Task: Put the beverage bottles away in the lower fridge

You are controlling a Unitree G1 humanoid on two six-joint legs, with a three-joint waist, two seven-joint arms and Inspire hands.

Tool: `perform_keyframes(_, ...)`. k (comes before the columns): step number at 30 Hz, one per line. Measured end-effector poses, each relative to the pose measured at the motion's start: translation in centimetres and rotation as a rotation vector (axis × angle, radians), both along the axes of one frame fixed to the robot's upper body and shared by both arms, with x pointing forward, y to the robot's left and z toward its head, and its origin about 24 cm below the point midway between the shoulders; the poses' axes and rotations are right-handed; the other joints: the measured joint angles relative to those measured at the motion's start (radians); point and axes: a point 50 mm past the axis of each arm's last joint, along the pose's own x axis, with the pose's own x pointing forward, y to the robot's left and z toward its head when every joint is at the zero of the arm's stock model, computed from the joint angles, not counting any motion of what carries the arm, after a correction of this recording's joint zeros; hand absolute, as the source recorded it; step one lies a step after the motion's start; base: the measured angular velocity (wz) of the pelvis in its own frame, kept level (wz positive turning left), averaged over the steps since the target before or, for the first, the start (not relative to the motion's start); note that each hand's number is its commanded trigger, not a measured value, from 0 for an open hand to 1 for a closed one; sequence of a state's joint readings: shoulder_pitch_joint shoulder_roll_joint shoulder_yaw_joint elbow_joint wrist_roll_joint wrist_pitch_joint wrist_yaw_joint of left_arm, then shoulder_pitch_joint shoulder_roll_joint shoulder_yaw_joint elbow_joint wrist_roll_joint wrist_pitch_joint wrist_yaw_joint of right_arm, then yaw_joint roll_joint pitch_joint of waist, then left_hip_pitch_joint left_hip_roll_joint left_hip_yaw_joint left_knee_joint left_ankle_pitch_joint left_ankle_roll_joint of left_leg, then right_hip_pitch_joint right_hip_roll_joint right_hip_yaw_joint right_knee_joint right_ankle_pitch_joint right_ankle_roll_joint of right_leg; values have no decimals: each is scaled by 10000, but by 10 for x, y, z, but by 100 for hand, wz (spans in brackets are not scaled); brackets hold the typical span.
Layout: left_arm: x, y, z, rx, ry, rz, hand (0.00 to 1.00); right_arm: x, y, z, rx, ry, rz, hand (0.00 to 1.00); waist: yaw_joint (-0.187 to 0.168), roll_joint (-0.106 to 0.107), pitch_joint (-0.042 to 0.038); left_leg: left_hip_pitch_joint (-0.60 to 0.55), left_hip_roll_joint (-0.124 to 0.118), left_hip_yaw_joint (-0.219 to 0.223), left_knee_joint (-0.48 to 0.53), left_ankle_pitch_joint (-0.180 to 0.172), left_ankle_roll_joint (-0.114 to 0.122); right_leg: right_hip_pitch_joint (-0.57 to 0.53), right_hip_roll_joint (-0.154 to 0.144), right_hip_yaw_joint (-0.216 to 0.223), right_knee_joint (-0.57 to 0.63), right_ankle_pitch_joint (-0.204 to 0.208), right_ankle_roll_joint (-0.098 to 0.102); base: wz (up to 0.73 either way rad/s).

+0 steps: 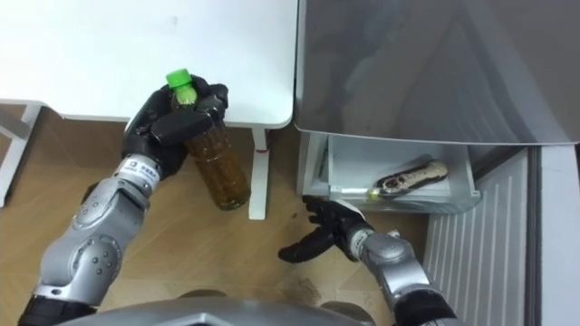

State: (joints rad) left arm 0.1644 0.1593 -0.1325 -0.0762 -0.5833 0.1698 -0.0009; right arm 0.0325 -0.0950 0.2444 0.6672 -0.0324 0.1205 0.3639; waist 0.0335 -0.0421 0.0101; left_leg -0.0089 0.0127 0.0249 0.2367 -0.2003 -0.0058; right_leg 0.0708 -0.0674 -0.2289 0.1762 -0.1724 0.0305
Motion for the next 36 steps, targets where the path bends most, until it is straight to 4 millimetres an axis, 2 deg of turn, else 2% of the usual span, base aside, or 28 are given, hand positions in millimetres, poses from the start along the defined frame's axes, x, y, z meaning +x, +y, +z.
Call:
perform_keyframes(4,-2,-3,-8,-142,267,20,100,7,9,10,1173,-340,-85,0,-40,16,13,3,5,0,5,0,0,8,-1,-12,61,0,0,2)
perform_keyframes(11,-2,-12,-8,-367,168,-173,100,2,24,12,2356,-44,662,0,-21,100,87,-23,12,-10,5,0,0,-28,-2,-45,79,0,0,0)
perform_keyframes(24,-9,-35,-17,-542,461,-1447,100,6,39,25,3612,-349,1298,0,-8,56,73,-163,6,-16,77,9,11,-186,-20,-108,116,1,0,1)
perform_keyframes(36,-12,-45,-18,-582,519,-1873,100,7,41,27,4186,-339,989,0,-136,-30,125,-202,7,39,9,9,14,-188,-7,33,111,1,0,-1)
